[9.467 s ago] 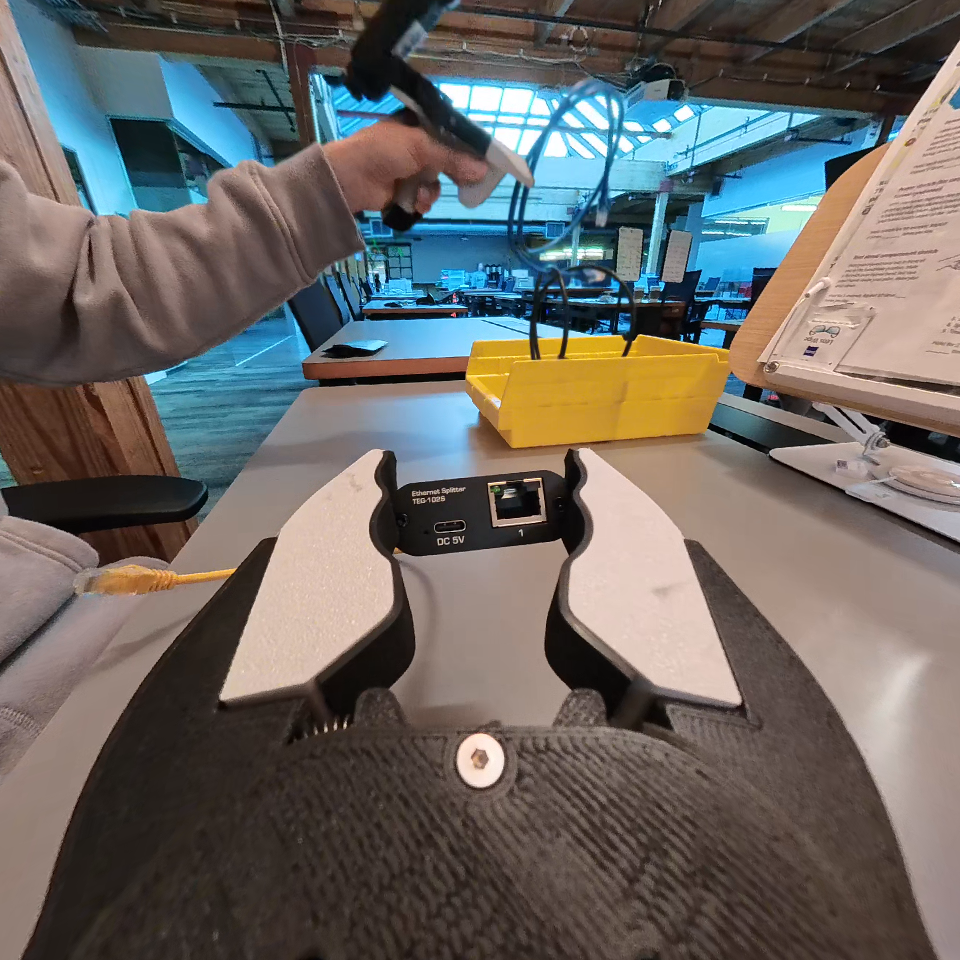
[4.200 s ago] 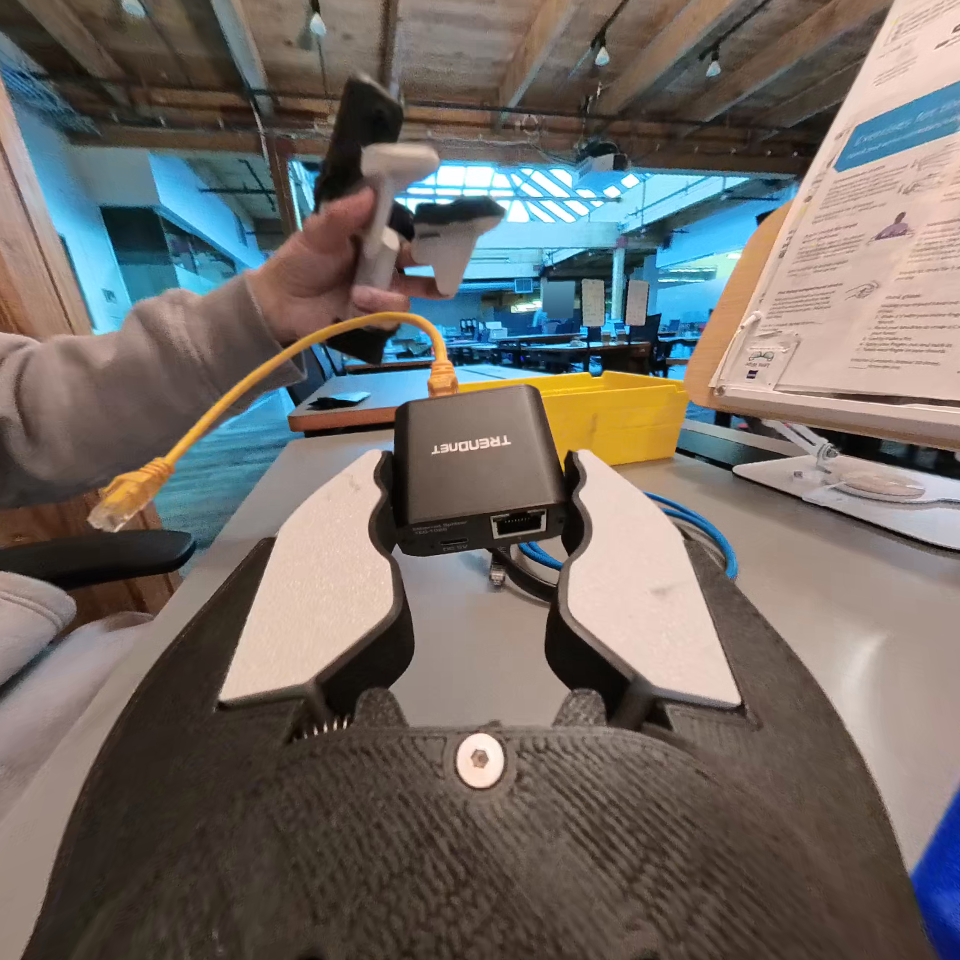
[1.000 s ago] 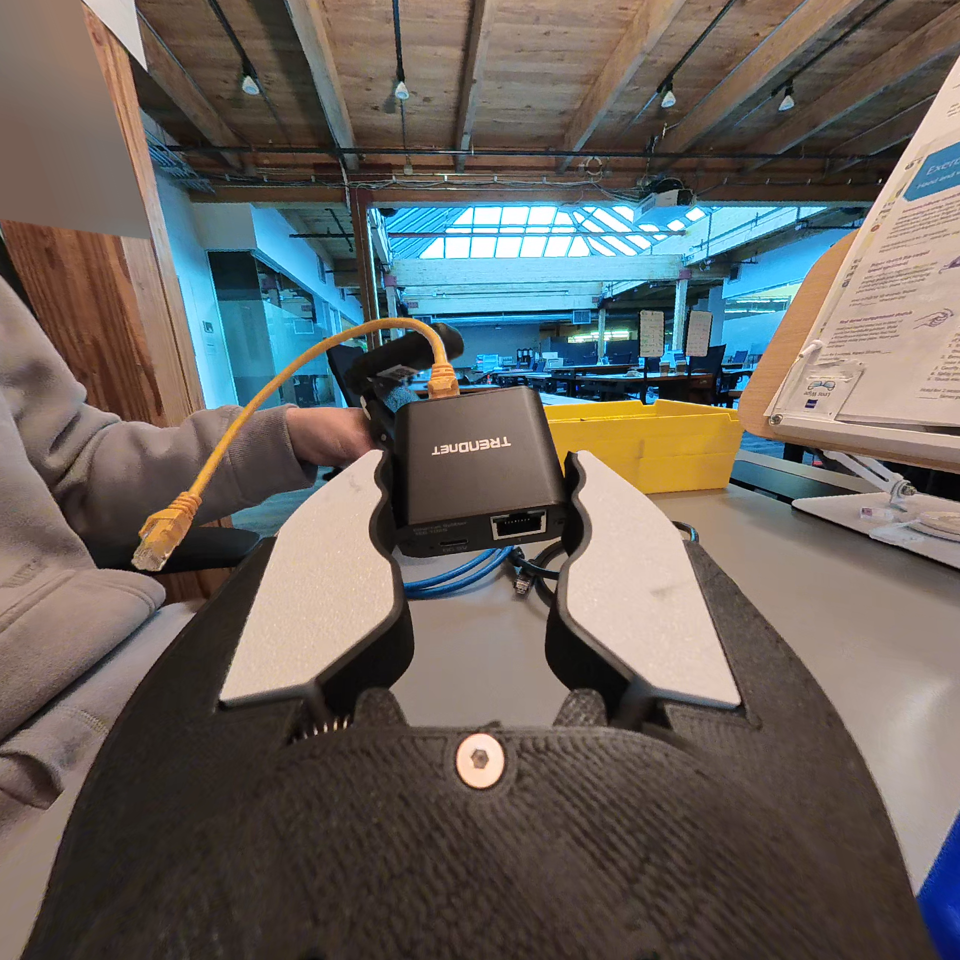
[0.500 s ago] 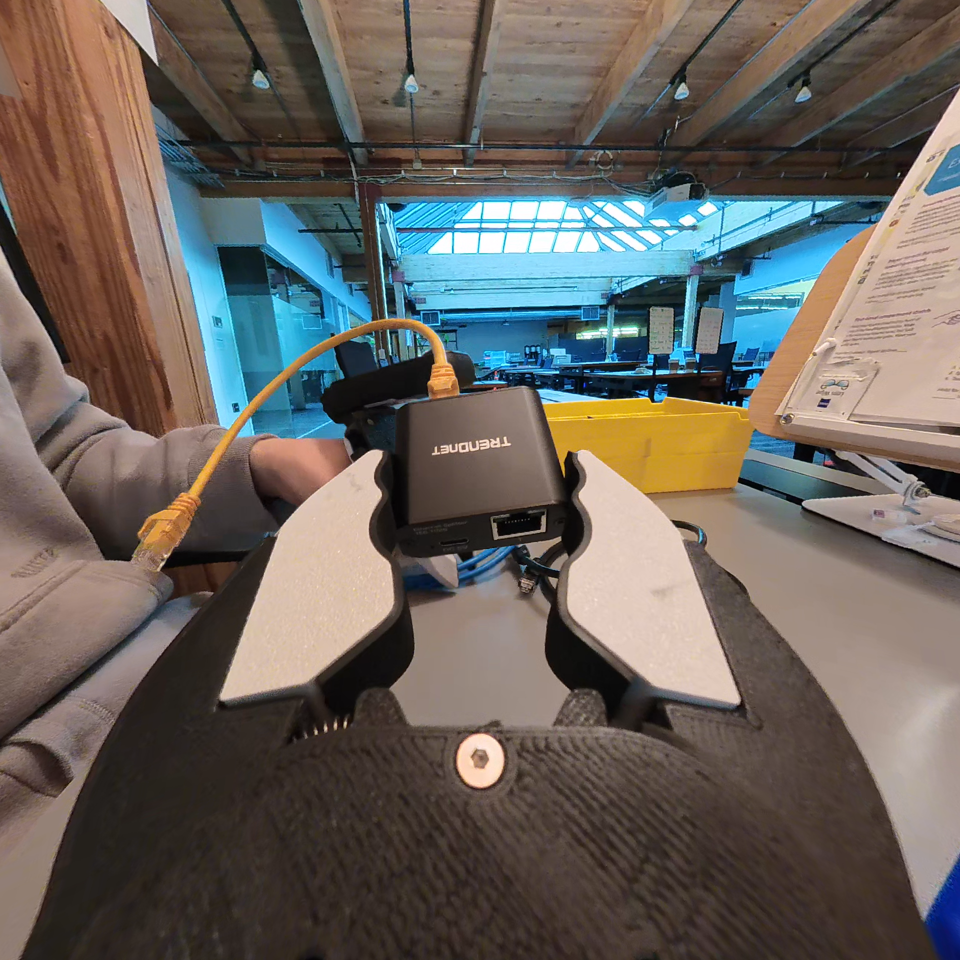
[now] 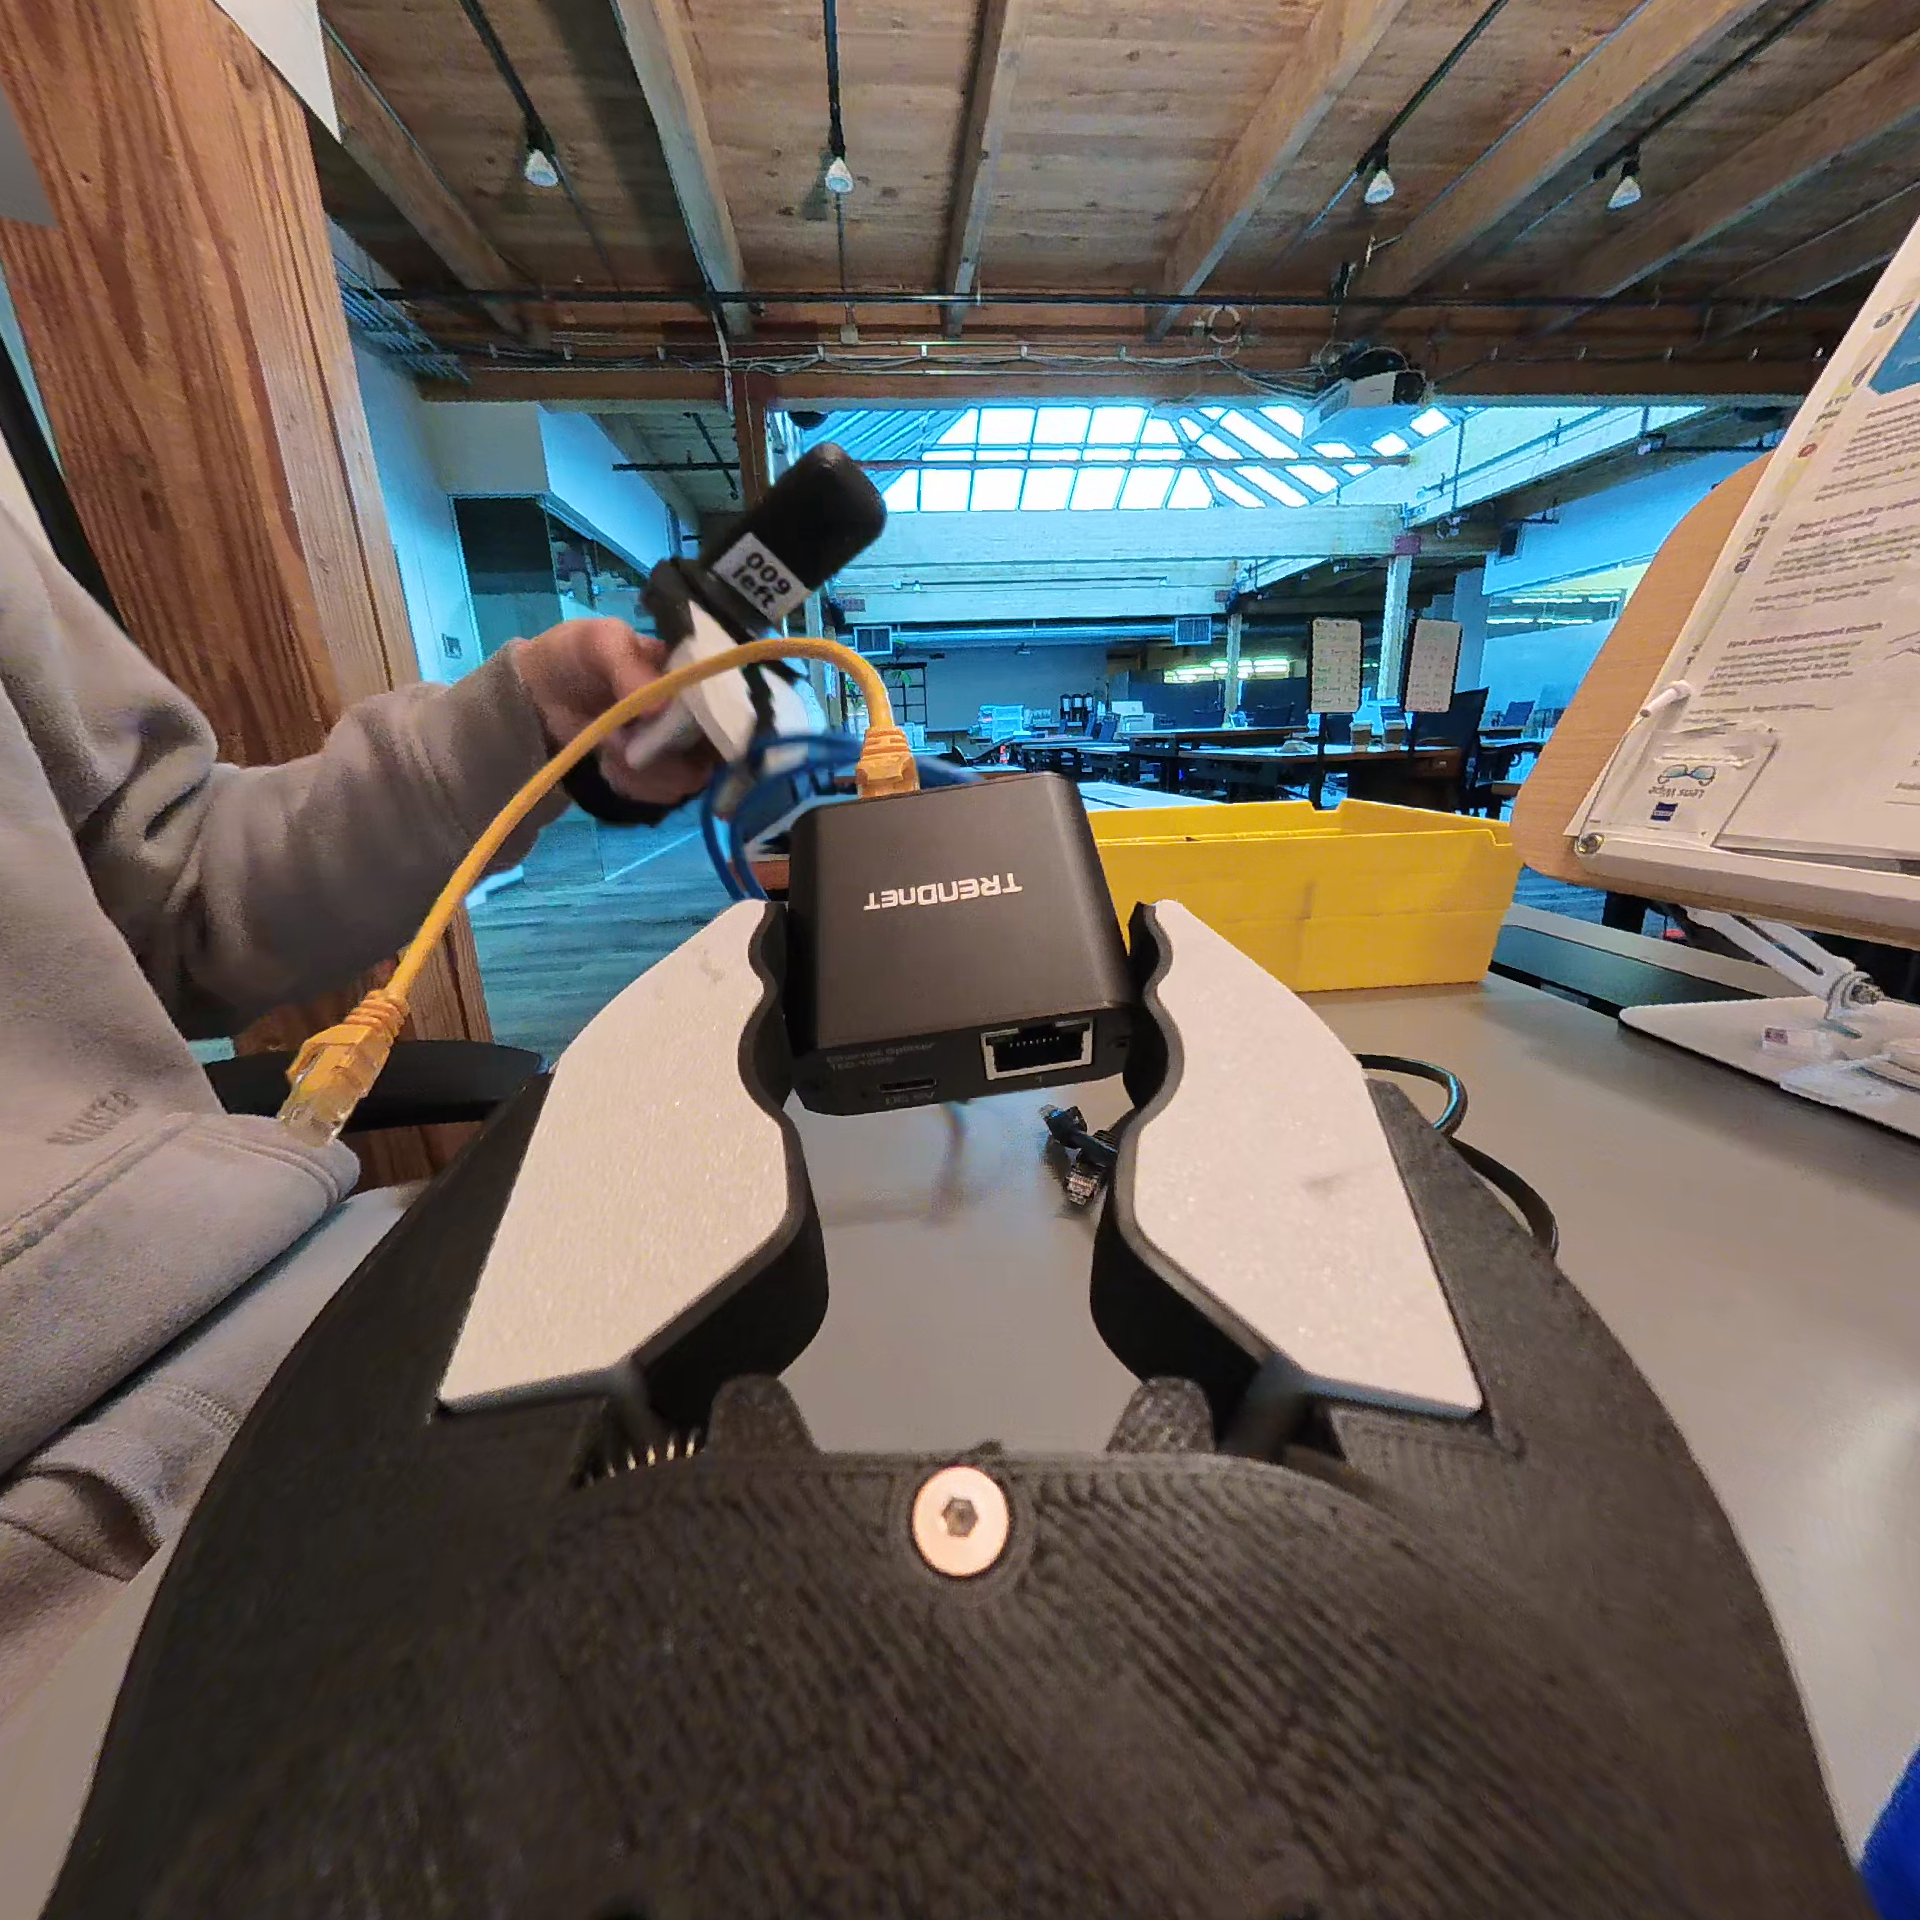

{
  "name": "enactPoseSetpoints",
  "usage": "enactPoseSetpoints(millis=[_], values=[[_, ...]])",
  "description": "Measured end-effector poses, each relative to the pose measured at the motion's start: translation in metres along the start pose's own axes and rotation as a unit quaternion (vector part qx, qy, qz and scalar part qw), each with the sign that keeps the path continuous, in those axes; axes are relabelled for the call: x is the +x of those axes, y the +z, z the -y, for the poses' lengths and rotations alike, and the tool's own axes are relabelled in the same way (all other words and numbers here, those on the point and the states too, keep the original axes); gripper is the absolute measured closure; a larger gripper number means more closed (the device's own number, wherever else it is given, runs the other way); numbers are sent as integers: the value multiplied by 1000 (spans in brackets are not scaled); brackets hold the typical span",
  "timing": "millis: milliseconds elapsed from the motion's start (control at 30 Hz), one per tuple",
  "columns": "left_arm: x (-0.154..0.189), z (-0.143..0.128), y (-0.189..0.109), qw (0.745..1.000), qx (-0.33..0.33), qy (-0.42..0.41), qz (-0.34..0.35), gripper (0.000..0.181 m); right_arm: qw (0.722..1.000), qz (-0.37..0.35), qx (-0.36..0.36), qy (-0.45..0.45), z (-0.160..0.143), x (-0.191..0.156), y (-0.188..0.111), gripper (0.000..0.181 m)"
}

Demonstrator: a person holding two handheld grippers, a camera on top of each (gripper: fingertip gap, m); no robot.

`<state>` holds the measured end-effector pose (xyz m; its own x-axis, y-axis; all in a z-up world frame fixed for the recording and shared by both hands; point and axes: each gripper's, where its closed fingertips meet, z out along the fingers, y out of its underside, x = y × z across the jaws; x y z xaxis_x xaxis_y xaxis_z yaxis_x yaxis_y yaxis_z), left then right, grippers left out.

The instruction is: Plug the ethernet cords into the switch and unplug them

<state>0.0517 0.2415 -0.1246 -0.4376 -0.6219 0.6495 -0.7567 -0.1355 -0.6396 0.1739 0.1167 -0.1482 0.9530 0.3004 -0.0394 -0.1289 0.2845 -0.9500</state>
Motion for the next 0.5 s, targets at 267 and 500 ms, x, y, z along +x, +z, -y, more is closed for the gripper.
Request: enactPoseSetpoints(millis=[267, 500], values=[[-50, 1, -28, 956, 71, -209, -191, 175, 1000, 2, -2, -1, -1, -1, 0, 118], [-164, -36, -44, 984, 11, -113, 138, 175, 1000, 4, -5, -1, -1, -1, 1, 118]])
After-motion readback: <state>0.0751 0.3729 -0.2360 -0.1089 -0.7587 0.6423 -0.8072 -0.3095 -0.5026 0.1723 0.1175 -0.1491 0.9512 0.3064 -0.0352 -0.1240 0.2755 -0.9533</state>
